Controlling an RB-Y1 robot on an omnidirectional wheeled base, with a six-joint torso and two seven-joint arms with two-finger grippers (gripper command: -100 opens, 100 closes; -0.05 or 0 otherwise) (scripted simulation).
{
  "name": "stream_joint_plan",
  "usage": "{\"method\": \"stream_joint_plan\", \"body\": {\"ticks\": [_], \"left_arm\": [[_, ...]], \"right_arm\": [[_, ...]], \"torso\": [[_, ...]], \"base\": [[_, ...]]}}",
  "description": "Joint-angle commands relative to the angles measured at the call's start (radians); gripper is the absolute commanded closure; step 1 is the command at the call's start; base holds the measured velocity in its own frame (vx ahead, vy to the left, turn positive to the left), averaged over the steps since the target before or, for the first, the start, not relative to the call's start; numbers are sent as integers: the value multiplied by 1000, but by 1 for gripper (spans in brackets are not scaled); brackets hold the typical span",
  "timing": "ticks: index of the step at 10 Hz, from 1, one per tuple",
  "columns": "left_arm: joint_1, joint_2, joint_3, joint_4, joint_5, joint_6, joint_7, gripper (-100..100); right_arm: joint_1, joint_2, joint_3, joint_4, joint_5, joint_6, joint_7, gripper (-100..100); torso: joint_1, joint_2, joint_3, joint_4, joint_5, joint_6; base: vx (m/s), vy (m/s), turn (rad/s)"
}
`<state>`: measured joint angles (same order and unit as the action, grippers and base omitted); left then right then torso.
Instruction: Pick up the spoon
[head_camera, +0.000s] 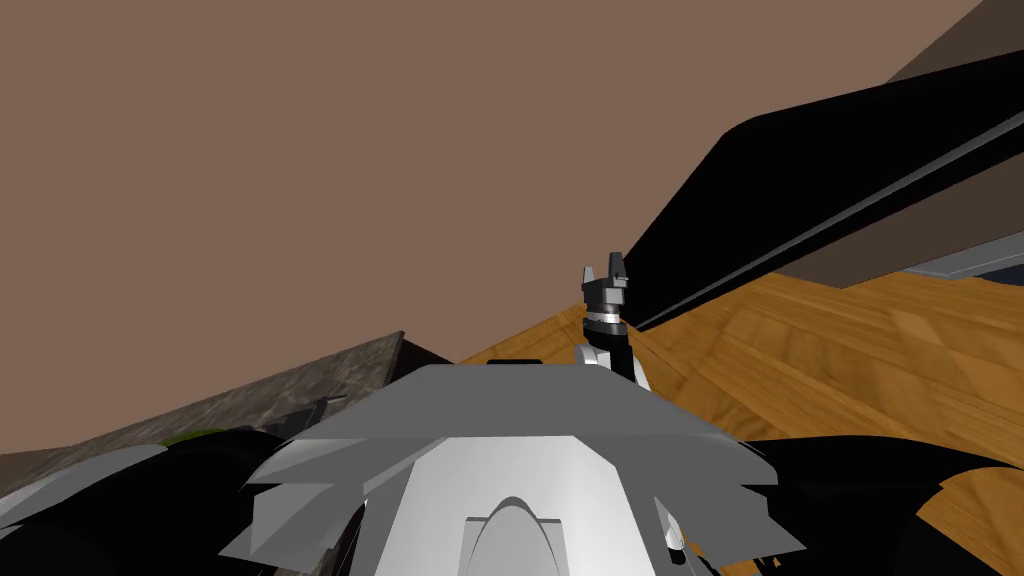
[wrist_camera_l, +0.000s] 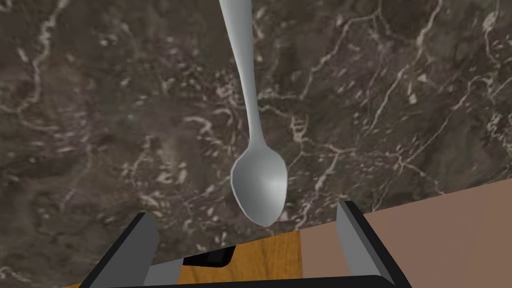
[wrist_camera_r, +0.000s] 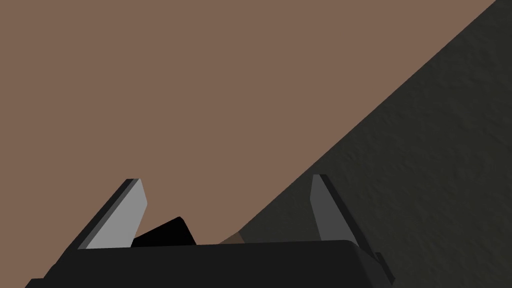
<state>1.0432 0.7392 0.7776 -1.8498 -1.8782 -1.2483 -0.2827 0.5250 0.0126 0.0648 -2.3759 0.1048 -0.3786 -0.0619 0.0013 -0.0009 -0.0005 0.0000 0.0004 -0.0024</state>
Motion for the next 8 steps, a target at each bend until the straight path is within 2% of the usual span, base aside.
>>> {"method": "stream_joint_plan", "body": {"ticks": [1,2,3,4,6,7,8], "left_arm": [[8,5,-7,28,-50,-24,-9,-100],[8,5,-7,28,-65,-24,-9,-100],[14,12,-12,50,-104,-44,-14,-100],[14,12,-12,50,-109,-44,-14,-100],[22,21,-23,88,-175,-79,-22,-100],[22,21,-23,88,-183,-79,-22,-100],[26,25,-28,103,-212,-93,-26,-100]], "right_arm": [[0,0,0,0,0,0,0,0],[0,0,0,0,0,0,0,0],[0,0,0,0,0,0,0,0],[0,0,0,0,0,0,0,0],[0,0,0,0,0,0,0,0],[0,0,0,0,0,0,0,0],[0,0,0,0,0,0,0,0]], "torso": [[0,0,0,0,0,0],[0,0,0,0,0,1],[0,0,0,0,0,0],[0,0,0,0,0,0],[0,0,0,0,0,0],[0,0,0,0,0,1],[0,0,0,0,0,-1]], "base": [[6,23,-225],[5,23,-106],[6,19,-172],[4,19,-114],[2,25,-221],[0,27,-76],[0,17,-87]]}}
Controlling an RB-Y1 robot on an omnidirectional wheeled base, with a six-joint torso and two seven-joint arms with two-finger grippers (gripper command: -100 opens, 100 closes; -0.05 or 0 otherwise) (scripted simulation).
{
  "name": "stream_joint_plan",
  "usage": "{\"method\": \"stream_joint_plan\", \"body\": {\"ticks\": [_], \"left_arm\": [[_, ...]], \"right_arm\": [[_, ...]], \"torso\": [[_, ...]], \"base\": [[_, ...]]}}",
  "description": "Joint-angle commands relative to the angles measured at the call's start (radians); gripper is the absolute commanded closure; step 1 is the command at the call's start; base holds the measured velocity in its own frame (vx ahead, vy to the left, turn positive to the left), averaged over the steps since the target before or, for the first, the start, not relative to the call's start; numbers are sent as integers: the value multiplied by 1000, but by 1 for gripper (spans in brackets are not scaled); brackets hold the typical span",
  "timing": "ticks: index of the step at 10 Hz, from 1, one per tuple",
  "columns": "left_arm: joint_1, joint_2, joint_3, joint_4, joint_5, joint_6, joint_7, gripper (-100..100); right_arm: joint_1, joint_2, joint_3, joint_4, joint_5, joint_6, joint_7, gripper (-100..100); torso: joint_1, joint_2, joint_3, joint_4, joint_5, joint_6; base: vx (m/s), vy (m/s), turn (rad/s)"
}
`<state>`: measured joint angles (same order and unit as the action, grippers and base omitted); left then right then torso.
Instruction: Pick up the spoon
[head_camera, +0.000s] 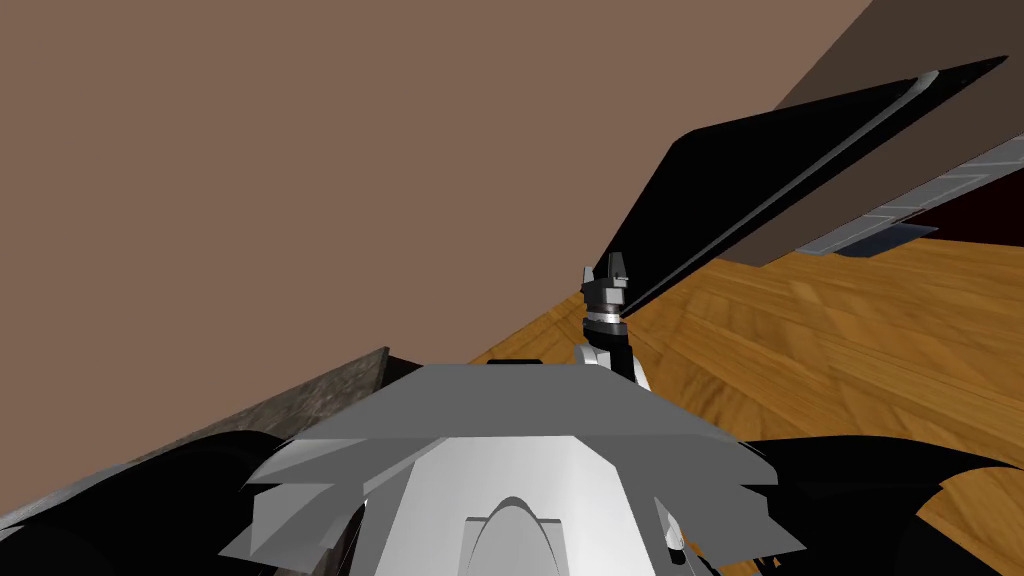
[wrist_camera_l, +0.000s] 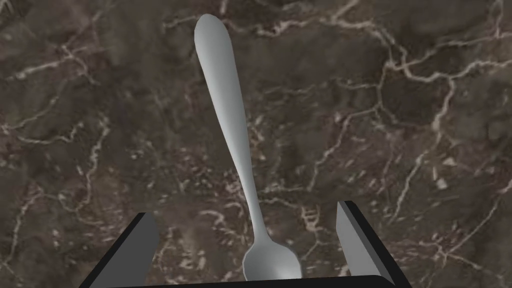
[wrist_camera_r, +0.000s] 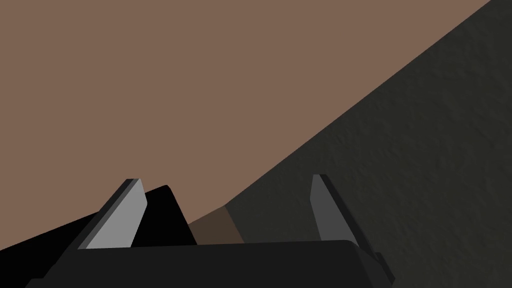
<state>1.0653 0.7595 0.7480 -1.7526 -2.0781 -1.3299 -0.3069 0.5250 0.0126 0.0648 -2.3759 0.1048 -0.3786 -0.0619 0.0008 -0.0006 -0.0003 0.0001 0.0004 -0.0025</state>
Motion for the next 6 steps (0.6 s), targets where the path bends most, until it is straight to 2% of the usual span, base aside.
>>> {"method": "stream_joint_plan", "body": {"ticks": [1,2,3,4,5,6], "left_arm": [[6,7,-3,19,-36,-23,-4,-100],[8,8,-7,28,-54,-31,-6,-100],[6,3,-9,22,-45,-20,-4,-100],[6,3,-9,23,-48,-22,-5,0],[-4,-10,-39,43,-65,8,-6,-100],[-9,-15,-51,51,-72,20,-6,-100]], "right_arm": [[0,0,0,0,0,0,0,0],[0,0,0,0,0,0,0,0],[0,0,0,0,0,0,0,0],[0,0,0,0,0,0,0,0],[0,0,0,0,0,0,0,0],[0,0,0,0,0,0,0,0]], "torso": [[0,0,0,0,0,0],[0,0,0,0,0,0],[0,0,0,0,0,0],[-1,0,0,0,0,0],[-1,0,0,0,0,0],[-1,0,0,0,0,0]], "base": [[-1,16,-170],[-1,20,-170],[-1,12,-30],[0,0,0],[-6,16,-35],[-14,29,-46]]}}
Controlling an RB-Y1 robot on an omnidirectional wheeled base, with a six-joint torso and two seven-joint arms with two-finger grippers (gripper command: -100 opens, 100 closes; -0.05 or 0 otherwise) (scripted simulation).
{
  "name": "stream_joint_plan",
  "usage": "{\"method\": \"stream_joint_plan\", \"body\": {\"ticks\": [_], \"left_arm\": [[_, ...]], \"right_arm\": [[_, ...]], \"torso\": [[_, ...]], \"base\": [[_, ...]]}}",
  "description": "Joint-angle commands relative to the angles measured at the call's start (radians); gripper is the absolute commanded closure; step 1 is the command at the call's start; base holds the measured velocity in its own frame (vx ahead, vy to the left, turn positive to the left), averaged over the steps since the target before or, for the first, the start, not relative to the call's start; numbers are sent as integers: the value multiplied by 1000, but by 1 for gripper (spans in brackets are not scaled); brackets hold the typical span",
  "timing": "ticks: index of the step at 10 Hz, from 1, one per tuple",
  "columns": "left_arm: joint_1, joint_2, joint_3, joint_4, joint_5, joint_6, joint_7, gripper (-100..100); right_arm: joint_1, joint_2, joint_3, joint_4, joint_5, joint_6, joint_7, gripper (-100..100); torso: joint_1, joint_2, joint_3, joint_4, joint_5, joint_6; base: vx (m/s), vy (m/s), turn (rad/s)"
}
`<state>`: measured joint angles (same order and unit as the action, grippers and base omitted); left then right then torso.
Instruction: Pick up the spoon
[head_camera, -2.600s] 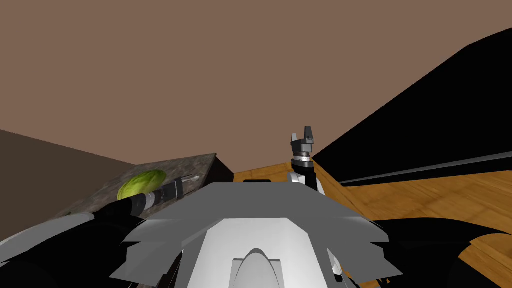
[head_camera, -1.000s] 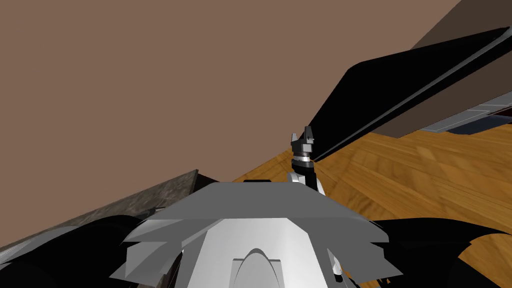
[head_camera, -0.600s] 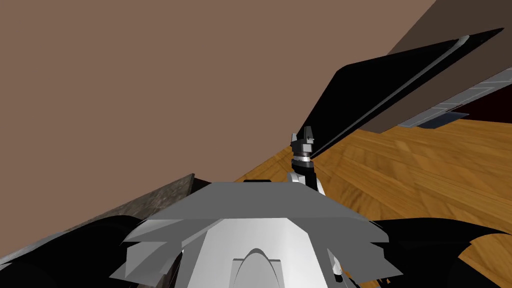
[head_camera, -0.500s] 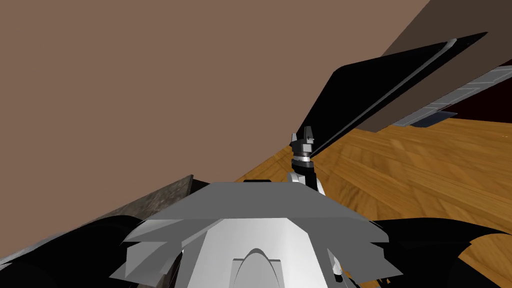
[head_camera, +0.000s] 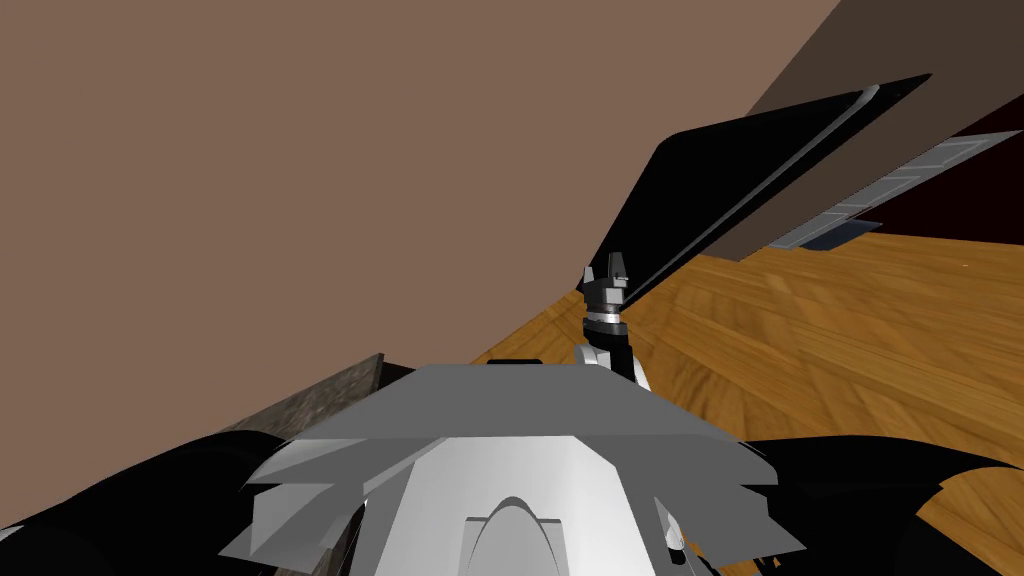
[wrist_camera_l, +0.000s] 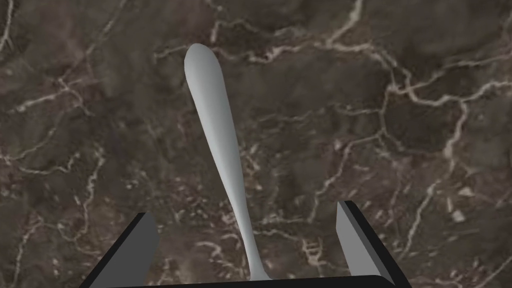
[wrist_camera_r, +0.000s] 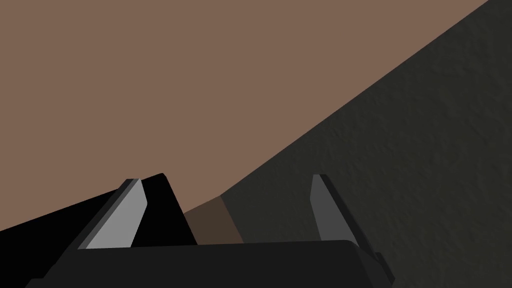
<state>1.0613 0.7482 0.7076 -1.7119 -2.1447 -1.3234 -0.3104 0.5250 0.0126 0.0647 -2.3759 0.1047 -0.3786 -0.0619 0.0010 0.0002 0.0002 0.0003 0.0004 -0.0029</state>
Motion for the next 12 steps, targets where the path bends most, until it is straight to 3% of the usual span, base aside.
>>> {"method": "stream_joint_plan", "body": {"ticks": [1,2,3,7,8,9,10,11,12], "left_arm": [[-11,-11,-28,23,-16,31,-3,-100],[-7,-9,-19,10,-12,19,1,-100],[-8,-10,-21,12,-14,23,1,100],[-5,-11,-21,13,-14,20,2,100],[-5,-11,-21,13,-14,20,2,0],[2,4,8,-2,5,-5,-2,100],[8,12,26,-14,16,-23,-2,100],[7,6,15,-6,10,-8,-3,100],[7,7,18,-8,11,-13,-3,0]], "right_arm": [[0,0,0,0,0,0,0,0],[0,0,0,0,0,0,0,0],[0,0,0,0,0,0,0,0],[0,0,0,0,0,0,0,0],[0,0,0,0,0,0,0,0],[0,0,0,0,0,0,0,0],[0,0,0,0,0,0,0,0],[0,0,0,0,0,0,0,0],[0,0,0,0,0,0,0,0]], "torso": [[0,0,0,0,0,0],[0,0,0,0,0,0],[-1,0,0,0,0,0],[2,-2,0,1,2,2],[2,-2,0,1,2,2],[2,-2,-1,1,2,2],[1,-2,-1,0,1,2],[0,-3,-1,0,1,2],[1,-3,-1,0,2,2]], "base": [[-14,28,-41],[-5,11,-9],[0,0,0],[-1,0,4],[0,0,0],[9,-17,38],[16,-29,50],[7,-13,9],[0,0,0]]}}
